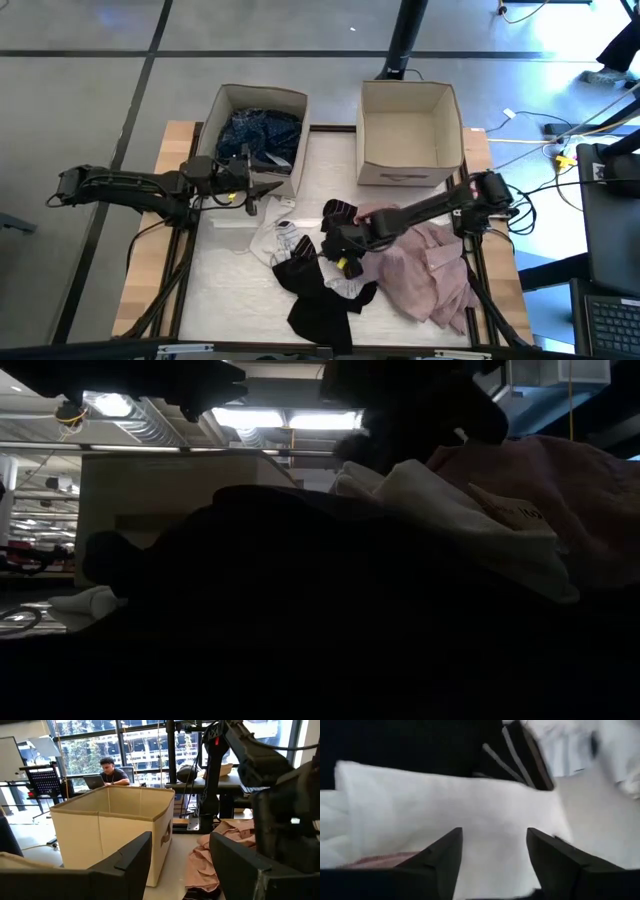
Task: Sort clothes
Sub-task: Put the white sock into the right laundry organizer
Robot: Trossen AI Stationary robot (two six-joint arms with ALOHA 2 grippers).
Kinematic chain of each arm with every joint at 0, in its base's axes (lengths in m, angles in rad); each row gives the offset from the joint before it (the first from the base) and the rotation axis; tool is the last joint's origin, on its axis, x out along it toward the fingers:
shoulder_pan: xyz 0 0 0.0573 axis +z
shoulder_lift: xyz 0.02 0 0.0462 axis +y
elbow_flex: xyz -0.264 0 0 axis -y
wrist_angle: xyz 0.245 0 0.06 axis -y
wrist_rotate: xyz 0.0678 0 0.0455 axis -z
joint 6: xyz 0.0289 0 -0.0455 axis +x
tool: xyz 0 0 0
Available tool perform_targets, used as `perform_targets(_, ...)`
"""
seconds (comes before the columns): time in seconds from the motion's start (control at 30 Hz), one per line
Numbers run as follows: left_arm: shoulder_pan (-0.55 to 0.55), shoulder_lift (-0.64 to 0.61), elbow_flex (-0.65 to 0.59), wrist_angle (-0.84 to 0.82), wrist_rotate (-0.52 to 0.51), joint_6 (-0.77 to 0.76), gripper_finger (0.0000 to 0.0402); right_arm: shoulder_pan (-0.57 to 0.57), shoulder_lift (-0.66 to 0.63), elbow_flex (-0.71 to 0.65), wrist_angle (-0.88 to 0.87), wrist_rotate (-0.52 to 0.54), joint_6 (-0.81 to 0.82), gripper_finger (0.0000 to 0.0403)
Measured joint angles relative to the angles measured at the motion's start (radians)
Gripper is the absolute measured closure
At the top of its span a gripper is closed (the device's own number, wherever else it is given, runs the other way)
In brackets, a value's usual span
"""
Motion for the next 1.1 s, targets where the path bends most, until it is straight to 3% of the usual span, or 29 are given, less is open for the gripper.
perform_targets(0.1, 0.0, 0.0, 0.0, -0.005, 0.0, 0.023, 0.0213, -0.009, 0.02, 0.0, 0.008, -0.054, -0.008, 0.0227)
perform_targets(0.47, 0.002, 0.0, 0.0, -0.002, 0.0, 0.067, 0.0213, -0.009, -0.005, 0.0, 0.007, -0.042, -0.08, 0.039)
perform_targets(0.8, 0.002, 0.0, 0.0, -0.002, 0.0, 0.069, 0.0213, -0.009, -0.153, 0.0, -0.05, 0.036, -0.108, 0.0396)
perform_targets(0.93, 0.002, 0.0, 0.0, -0.002, 0.0, 0.069, 0.0213, -0.009, -0.258, 0.0, -0.091, 0.141, -0.135, 0.0391)
perform_targets(1.1, 0.002, 0.0, 0.0, -0.001, 0.0, 0.069, 0.0213, -0.022, -0.411, 0.0, -0.12, 0.353, -0.199, 0.0385)
